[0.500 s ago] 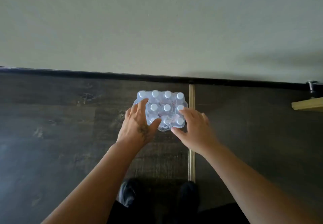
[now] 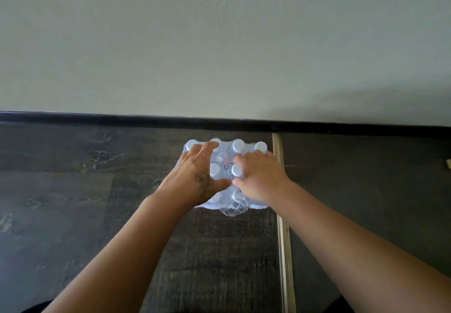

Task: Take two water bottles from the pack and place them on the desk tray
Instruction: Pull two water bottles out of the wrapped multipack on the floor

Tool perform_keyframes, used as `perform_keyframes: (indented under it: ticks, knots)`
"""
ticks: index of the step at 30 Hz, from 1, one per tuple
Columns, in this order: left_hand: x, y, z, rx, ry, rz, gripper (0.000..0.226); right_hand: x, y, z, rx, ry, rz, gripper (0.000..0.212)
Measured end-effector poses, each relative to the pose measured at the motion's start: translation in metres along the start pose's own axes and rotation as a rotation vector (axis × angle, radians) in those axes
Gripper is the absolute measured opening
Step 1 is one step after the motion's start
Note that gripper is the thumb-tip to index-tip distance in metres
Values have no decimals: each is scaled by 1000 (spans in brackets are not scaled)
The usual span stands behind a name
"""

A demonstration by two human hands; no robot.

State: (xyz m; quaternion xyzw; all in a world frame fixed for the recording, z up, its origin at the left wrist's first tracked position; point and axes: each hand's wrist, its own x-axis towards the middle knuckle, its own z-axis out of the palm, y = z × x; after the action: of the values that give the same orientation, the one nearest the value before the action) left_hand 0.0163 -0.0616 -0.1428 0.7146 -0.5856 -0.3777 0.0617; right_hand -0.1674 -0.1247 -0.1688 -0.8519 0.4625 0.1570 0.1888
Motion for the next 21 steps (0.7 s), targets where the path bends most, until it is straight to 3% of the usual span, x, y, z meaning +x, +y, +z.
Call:
perform_keyframes:
  ticks: [5, 8, 12, 15, 21]
  knots:
    - [16, -1, -23, 39, -93, 57, 69, 9, -4, 11, -126, 83, -10, 34]
    - [22, -5, -24, 34, -56, 69, 74, 11, -4, 12, -108, 108, -33, 32]
    - [26, -9, -17, 134, -116, 76, 97, 9, -3, 4, 42, 144, 3, 36]
    - [32, -6, -16, 135, -104, 96, 93, 2, -1, -15, 134, 229, -24, 27]
    - [36, 8, -20, -73, -51, 106, 104, -11, 0, -69, 326, 355, -65, 33]
